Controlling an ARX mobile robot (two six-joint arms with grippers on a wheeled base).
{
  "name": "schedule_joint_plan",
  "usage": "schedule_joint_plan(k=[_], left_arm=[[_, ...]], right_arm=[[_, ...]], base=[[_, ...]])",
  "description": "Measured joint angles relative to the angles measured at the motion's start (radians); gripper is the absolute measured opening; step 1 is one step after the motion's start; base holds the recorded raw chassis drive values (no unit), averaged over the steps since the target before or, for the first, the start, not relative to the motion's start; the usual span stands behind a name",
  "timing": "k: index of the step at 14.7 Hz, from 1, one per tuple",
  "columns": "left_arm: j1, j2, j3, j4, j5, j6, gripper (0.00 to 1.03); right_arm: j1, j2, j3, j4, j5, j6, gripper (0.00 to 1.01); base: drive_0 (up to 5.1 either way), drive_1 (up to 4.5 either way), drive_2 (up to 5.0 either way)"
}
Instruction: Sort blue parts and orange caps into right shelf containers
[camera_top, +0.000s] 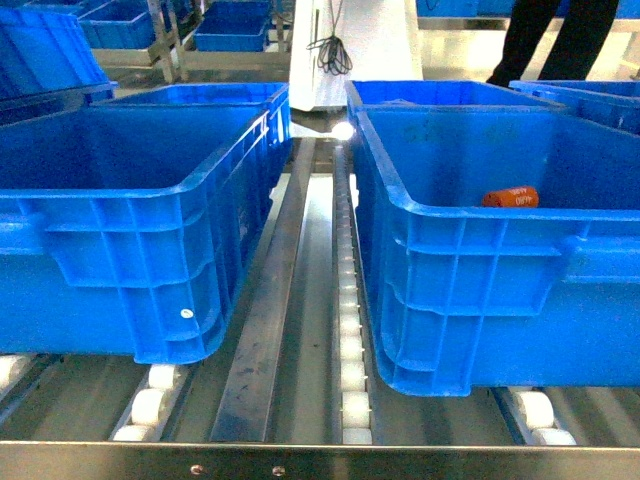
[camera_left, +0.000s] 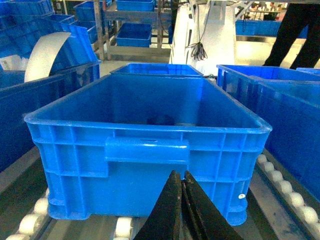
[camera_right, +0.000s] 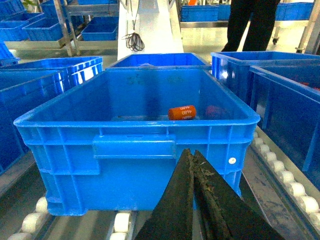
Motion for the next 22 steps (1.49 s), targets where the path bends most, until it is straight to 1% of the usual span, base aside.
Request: schedule_joint_plan(k=[1, 2, 4, 5, 13, 14, 15, 16, 17, 21, 22], left_arm=[[0.0, -0.046, 0.0, -0.04, 0.0, 0.0, 0.02], [0.0, -0.068, 0.0, -0.061, 0.0, 0.0, 0.02], [0.0, -0.122, 0.0, -0.114, -0.002, 0.0, 0.02], [0.0, -0.156, 0.0, -0.151, 0.0, 0.0, 0.02], [0.0, -0.245, 0.0, -0.237, 0.0, 0.0, 0.02], [0.0, -0.336, 0.0, -0.378, 0.001, 0.0, 0.02], [0.0, -0.408, 0.0, -0.414, -0.002, -0.001, 0.02], [0.0, -0.406, 0.003, -0.409, -0.002, -0.001, 0.02], [0.0, -0.406, 0.0, -0.423, -0.002, -0.001, 0.12], [0.0, -0.406, 0.0, -0.417, 0.0, -0.001, 0.68], [0.0, -0.406, 0.0, -0.417, 0.0, -0.001, 0.79]], right_arm=[[0.0, -0.111, 0.0, -0.165, -0.002, 0.0, 0.02], [0.0, -0.169, 0.0, -0.171, 0.0, 0.0, 0.02], [0.0, -0.166, 0.0, -0.185, 0.001, 0.0, 0.02], [0.0, -0.166, 0.0, -0.175, 0.0, 0.0, 0.02], [0.0, -0.166, 0.0, -0.177, 0.0, 0.0, 0.02], [0.0, -0.166, 0.0, -0.178, 0.0, 0.0, 0.02], [0.0, -0.166, 0.0, -0.177, 0.0, 0.0, 0.02], [0.0, -0.166, 0.0, -0.174, 0.0, 0.0, 0.05], [0.0, -0.166, 0.0, -0.175, 0.001, 0.0, 0.17], [0.0, -0.166, 0.0, -0.177, 0.0, 0.0, 0.73], [0.0, -0.166, 0.0, -0.177, 0.0, 0.0, 0.86]], base=[[0.0, 0.0, 0.0], [0.0, 0.0, 0.0], [0.0, 0.0, 0.0], [0.0, 0.0, 0.0], [0.0, 0.0, 0.0], [0.0, 0.0, 0.0], [0.0, 0.0, 0.0], [0.0, 0.0, 0.0], [0.0, 0.0, 0.0], [0.0, 0.0, 0.0], [0.0, 0.0, 0.0]])
